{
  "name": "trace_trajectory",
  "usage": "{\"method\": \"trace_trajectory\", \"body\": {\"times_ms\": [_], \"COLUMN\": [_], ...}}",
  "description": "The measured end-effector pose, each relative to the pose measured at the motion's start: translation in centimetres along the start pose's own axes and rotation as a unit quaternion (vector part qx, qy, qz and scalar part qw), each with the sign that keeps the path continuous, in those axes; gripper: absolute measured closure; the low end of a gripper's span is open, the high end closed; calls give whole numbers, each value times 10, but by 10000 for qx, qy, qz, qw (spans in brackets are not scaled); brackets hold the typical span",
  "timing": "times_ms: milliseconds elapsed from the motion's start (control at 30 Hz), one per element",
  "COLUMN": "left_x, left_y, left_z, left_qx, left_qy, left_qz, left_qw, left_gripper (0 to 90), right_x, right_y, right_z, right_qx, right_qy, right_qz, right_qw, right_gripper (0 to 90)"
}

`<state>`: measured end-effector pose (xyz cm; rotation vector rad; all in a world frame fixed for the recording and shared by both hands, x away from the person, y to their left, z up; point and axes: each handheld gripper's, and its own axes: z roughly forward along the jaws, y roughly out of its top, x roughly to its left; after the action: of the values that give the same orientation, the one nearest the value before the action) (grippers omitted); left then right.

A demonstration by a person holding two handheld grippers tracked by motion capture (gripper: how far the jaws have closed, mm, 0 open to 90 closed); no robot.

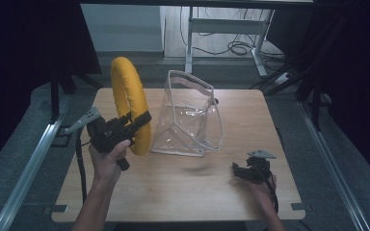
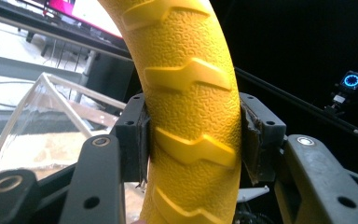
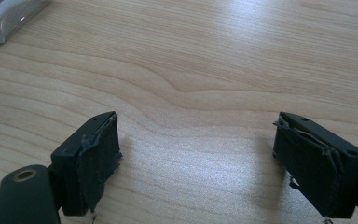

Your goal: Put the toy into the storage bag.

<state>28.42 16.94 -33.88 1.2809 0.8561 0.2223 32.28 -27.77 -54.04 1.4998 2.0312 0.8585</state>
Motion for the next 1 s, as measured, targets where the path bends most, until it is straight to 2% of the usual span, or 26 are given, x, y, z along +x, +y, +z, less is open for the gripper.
{"method": "trace_trajectory", "body": {"times_ms": [100, 533, 667, 767, 1000], "left_x": [-3, -27, -32, -38, -48], "left_y": [2, 14, 18, 23, 33], "left_z": [3, 35, 40, 47, 56], "left_qx": [-72, -269, -329, -382, -412], "left_qy": [-44, -201, -193, -139, -212], "left_qz": [21, 234, 315, 450, 520], "left_qw": [10000, 9992, 9988, 9982, 9976], "left_gripper": [505, 505, 505, 505, 504], "right_x": [0, 0, 0, 0, 0], "right_y": [0, 0, 0, 0, 0], "right_z": [0, 0, 0, 0, 0], "right_qx": [-1, -15, -11, -14, -14], "right_qy": [4, 0, 5, 5, 2], "right_qz": [1, 1, -2, -5, -6], "right_qw": [10000, 10000, 10000, 10000, 10000], "right_gripper": [147, 147, 147, 147, 147]}}
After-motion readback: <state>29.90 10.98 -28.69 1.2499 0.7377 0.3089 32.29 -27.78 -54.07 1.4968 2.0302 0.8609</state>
